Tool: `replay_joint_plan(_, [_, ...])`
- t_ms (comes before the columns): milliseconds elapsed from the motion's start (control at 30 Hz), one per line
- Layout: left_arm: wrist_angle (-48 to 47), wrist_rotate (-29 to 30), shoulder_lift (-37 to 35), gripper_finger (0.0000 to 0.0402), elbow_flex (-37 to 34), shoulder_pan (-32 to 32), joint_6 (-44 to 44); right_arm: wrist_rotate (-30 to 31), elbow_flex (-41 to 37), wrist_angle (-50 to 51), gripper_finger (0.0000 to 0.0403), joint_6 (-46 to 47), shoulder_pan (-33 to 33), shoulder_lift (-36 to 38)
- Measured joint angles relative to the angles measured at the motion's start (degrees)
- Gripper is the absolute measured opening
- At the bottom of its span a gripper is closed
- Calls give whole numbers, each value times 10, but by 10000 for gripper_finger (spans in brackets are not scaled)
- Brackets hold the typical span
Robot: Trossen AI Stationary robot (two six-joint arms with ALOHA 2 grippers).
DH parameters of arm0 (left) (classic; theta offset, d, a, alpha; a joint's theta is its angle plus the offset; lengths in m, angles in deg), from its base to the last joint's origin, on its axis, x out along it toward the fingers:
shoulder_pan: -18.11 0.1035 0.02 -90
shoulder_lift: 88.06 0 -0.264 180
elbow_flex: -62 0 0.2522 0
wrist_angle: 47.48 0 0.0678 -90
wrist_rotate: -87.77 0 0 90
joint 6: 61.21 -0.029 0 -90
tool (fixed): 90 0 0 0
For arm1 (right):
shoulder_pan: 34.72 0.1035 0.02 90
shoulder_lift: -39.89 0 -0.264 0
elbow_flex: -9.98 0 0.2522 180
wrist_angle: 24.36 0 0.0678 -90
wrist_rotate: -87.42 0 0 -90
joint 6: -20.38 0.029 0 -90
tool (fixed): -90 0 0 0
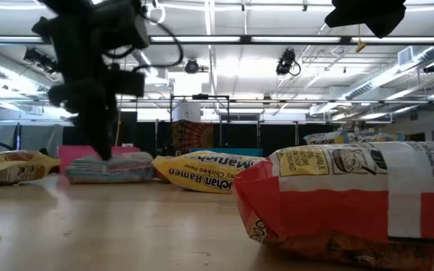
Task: Sort Maruchan noodles
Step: Put the blue noodle pack into the yellow bin
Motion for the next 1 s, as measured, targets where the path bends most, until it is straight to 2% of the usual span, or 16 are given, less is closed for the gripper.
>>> replay_joint_plan(133, [-30, -2, -2, 4, 49, -27, -6, 0, 0, 0, 133, -11, 1, 0])
replay_joint_plan(333, [-50, 63, -3, 13, 106, -84, 10, 0, 0, 0, 133, -19, 1, 0])
replay_joint_plan(467, [-37, 100, -2, 58, 99, -117, 44, 0, 0, 1, 133, -21, 1, 0])
replay_joint_plan(667, [73, 137, 4, 152, 52, -160, 108, 0, 0, 3, 133, -22, 1, 0])
replay_joint_plan(800, [83, 187, 44, 190, 57, -194, 128, 0, 0, 4, 133, -28, 1, 0])
replay_joint_plan(1000, [16, 249, 150, 187, 129, -219, 189, 3, 0, 9, 133, -28, 0, 0])
